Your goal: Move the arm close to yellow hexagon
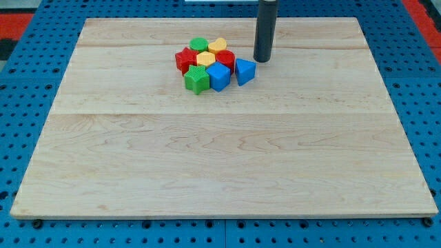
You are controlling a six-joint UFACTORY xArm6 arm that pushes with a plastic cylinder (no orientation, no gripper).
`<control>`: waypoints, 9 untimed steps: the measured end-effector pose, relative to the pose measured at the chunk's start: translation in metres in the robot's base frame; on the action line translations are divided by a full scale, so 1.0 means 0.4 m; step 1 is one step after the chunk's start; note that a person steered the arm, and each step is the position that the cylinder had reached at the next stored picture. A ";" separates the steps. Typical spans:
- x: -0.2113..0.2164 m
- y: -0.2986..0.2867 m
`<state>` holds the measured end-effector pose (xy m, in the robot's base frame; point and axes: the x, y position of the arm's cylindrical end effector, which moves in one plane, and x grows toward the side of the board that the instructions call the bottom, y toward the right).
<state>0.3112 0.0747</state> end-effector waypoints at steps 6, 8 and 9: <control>-0.170 -0.198; -0.104 -0.370; -0.046 -0.456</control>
<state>0.2928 -0.1076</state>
